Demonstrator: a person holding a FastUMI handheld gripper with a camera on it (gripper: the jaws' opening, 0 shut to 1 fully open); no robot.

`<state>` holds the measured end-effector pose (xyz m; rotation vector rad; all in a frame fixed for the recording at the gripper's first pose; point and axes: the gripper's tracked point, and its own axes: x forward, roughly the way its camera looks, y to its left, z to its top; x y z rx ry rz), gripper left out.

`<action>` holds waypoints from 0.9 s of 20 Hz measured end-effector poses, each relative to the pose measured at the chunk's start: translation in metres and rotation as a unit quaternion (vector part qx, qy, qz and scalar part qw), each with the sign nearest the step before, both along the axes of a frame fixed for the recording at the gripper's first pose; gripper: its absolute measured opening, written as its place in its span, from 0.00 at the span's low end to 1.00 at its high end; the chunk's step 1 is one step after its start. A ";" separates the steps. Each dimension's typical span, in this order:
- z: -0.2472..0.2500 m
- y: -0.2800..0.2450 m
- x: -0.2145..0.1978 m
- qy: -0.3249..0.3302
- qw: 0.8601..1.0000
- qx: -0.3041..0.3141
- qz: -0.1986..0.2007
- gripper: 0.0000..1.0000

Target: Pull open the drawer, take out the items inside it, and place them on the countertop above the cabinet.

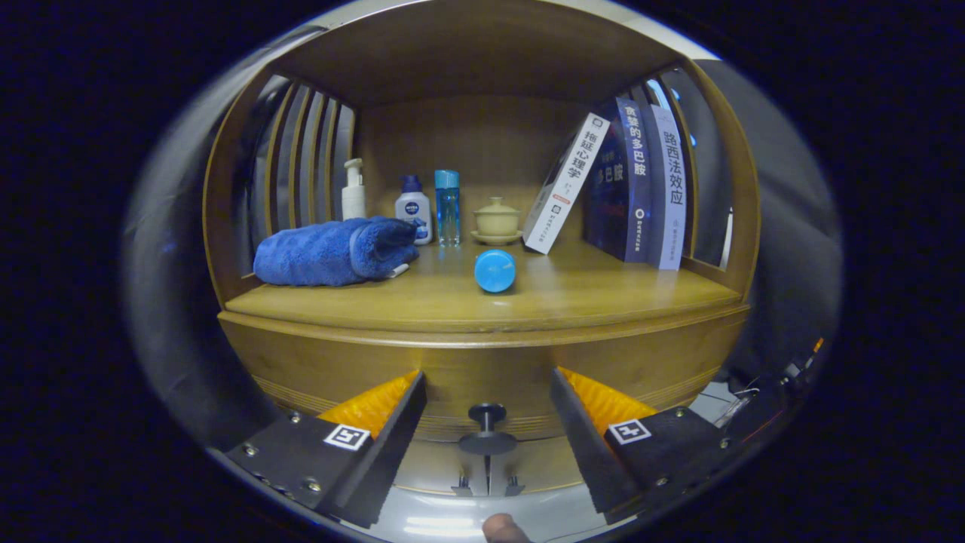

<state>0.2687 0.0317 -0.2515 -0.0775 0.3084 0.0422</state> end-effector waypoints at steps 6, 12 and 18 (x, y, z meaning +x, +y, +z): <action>0.030 -0.002 -0.024 -0.020 1.000 0.009 -0.001 0.99; 0.095 -0.003 -0.077 -0.070 0.998 -0.002 0.006 0.99; 0.171 -0.012 -0.139 -0.113 0.993 -0.014 -0.004 0.99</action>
